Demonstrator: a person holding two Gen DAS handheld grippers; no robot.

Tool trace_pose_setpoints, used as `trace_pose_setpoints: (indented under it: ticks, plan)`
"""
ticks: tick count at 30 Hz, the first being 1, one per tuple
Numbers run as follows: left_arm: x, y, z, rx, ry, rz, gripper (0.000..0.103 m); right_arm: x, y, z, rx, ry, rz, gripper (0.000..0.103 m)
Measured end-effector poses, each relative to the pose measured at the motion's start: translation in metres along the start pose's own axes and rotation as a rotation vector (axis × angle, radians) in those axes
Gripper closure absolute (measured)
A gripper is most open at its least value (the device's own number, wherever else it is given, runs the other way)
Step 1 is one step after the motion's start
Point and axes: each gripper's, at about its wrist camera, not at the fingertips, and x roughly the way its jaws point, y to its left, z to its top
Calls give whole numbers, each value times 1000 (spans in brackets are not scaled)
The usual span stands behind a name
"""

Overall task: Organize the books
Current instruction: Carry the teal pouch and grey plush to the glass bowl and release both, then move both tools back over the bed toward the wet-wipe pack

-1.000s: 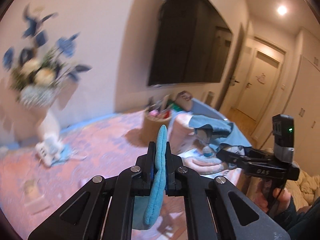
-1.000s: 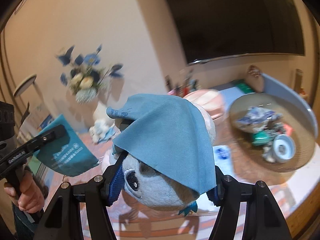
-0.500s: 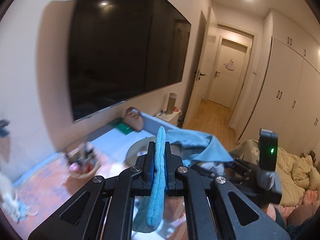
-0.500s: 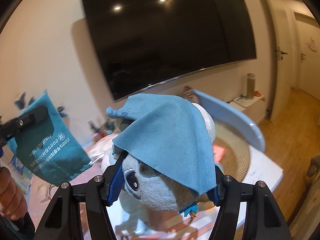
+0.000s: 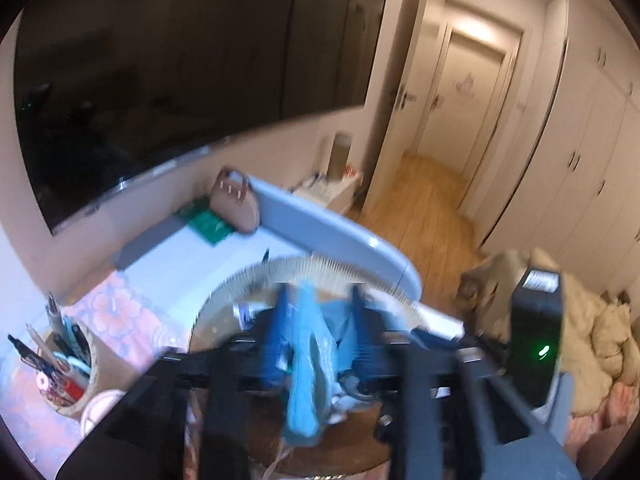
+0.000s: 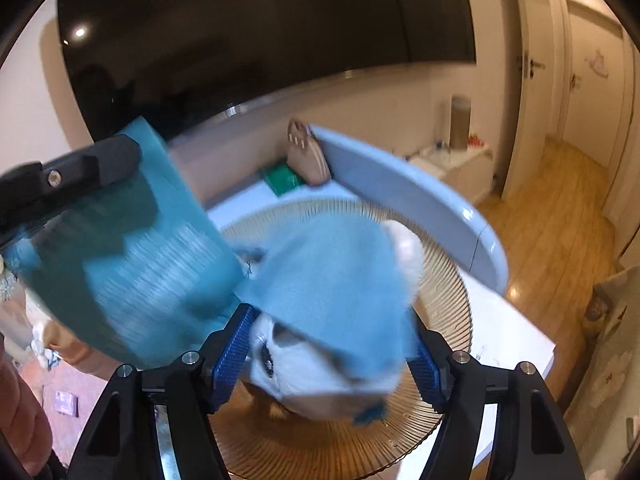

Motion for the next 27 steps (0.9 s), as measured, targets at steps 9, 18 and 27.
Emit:
trace_pose_setpoints:
  ticks: [9, 18, 27]
  plan:
    - [-47, -4, -17, 58, -57, -17, 21, -32, -14, -17, 17, 46, 22, 30]
    - [-129, 21, -47, 15, -128, 41, 21, -75, 32, -32, -82, -20, 62, 14]
    - [-240, 93, -115, -152, -219, 251, 12, -82, 119, -66, -218, 21, 230, 14]
